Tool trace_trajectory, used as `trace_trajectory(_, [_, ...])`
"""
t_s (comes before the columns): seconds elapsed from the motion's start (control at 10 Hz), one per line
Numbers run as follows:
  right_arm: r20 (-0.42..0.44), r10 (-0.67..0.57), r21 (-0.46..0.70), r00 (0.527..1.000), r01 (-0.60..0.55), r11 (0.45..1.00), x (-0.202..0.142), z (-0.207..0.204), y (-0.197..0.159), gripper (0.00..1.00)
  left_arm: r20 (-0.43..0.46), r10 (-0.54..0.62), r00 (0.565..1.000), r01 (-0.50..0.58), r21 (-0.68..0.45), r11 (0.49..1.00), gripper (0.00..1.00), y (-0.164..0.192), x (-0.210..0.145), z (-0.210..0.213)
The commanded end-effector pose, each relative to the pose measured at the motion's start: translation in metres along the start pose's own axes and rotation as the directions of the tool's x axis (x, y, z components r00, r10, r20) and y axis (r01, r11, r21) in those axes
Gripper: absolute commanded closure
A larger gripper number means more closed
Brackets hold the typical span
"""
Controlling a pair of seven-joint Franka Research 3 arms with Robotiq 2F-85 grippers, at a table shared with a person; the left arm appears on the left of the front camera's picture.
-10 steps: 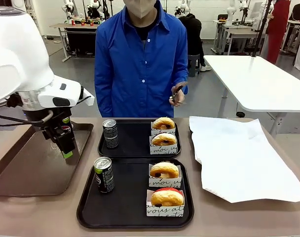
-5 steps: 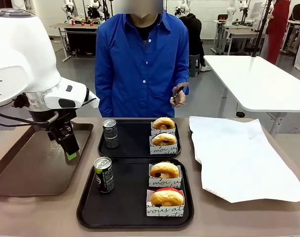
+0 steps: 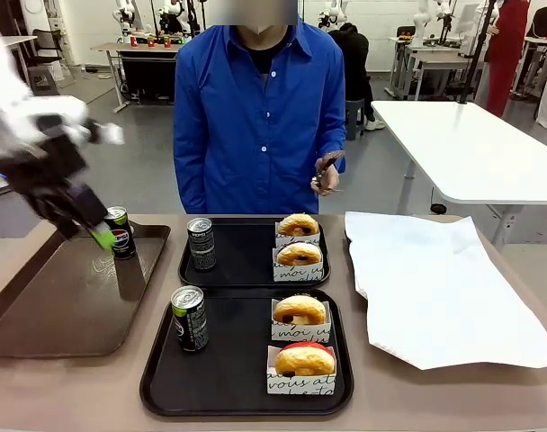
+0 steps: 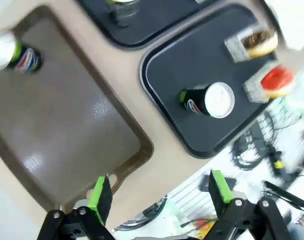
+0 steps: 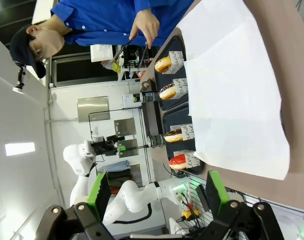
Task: Set up donuts and drinks on trays.
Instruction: Pick up one Pepsi coke from the Handle tray and place it on the Flat Tray without a Pepsi coke.
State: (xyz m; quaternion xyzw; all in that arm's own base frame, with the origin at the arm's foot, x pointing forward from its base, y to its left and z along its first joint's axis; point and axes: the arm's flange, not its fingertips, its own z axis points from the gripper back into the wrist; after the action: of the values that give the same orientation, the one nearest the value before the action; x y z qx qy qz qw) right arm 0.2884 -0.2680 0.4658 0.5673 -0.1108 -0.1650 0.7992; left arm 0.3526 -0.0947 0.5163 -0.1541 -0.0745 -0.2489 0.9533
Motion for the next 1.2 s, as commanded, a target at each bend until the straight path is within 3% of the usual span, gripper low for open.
trace_trajectory(0.0, [0.007, 0.007, 0.021, 1.0, -0.007, 1.0, 0.0, -0.001, 0.001, 0.0, 0.143, 0.276, 0.95, -0.225, -0.299, 0.928, 0.0, 0.075, -0.015, 0.04])
trace_trajectory(0.2, [0.007, 0.007, 0.021, 1.0, -0.007, 1.0, 0.0, -0.001, 0.001, 0.0, 0.279, 0.356, 0.892, -0.233, -0.39, 0.891, 0.0, 0.137, -0.07, 0.06])
trace_trajectory(0.6, [0.007, 0.007, 0.021, 1.0, -0.007, 1.0, 0.0, -0.001, 0.001, 0.0, 0.34, 0.565, 0.752, -0.316, -0.565, 0.762, 0.0, 0.203, -0.17, 0.06])
trace_trajectory(0.9, [0.007, 0.007, 0.021, 1.0, -0.007, 1.0, 0.0, -0.001, 0.001, 0.0, 0.289, 0.617, 0.732, -0.284, -0.694, 0.662, 0.0, 0.226, -0.22, 0.044])
trace_trajectory(1.1, [0.007, 0.007, 0.021, 1.0, -0.007, 1.0, 0.0, -0.001, 0.001, 0.0, 0.222, 0.635, 0.74, -0.305, -0.731, 0.611, 0.0, 0.242, -0.232, 0.029])
